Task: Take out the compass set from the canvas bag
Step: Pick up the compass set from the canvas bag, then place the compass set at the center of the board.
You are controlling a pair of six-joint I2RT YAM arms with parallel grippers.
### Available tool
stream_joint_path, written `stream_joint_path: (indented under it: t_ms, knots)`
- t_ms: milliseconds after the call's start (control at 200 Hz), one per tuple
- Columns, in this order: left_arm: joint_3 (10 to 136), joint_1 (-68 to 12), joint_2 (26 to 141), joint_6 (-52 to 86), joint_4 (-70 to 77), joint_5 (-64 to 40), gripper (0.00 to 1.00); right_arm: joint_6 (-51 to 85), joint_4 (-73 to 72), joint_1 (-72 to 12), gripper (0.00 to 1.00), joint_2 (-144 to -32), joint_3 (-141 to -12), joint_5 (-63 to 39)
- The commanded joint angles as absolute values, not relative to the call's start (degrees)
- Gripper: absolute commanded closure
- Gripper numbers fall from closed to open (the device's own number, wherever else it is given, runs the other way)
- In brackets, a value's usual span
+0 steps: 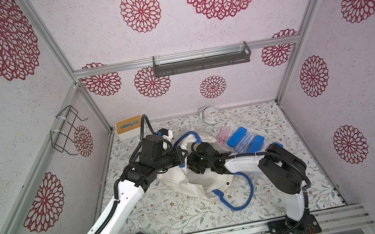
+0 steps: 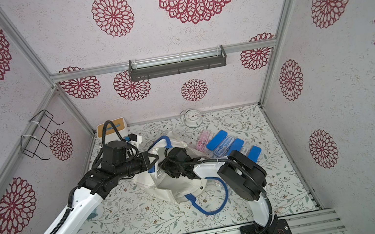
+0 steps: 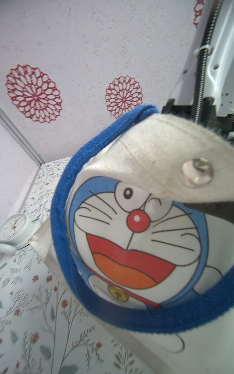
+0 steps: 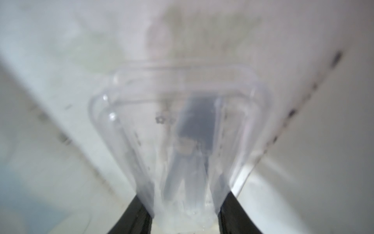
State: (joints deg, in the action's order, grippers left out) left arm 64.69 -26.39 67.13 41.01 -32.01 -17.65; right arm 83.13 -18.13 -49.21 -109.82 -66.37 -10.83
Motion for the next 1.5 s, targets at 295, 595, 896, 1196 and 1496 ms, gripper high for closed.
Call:
stream_joint_path:
  t_ms: [295,595,896,1196,1496]
  knots:
    - [62.7,-15.3,66.4,41.7,-28.8,-22.4,1.00,78.1,-17.2,-50.6,0.69,-95.1,-65.0,-11.1]
    - [60.2,-10.8,65.7,41.8,-28.4,-26.4,1.00,69.4,-5.6,-47.5,0.69,-86.8,-68.1,-5.0]
    - [55.6,-2.6,64.2,43.9,-25.3,-31.8,1.00,64.1,1.8,-39.9,0.69,-80.0,-70.1,-8.9]
    - [51.0,11.2,65.2,46.7,-20.2,-43.0,1.00,53.0,19.6,-31.5,0.68,-71.8,-67.5,-11.5]
    - [45.9,13.9,68.4,48.7,-14.8,-47.6,1.00,49.4,23.4,-30.8,0.68,-73.6,-53.2,-19.5]
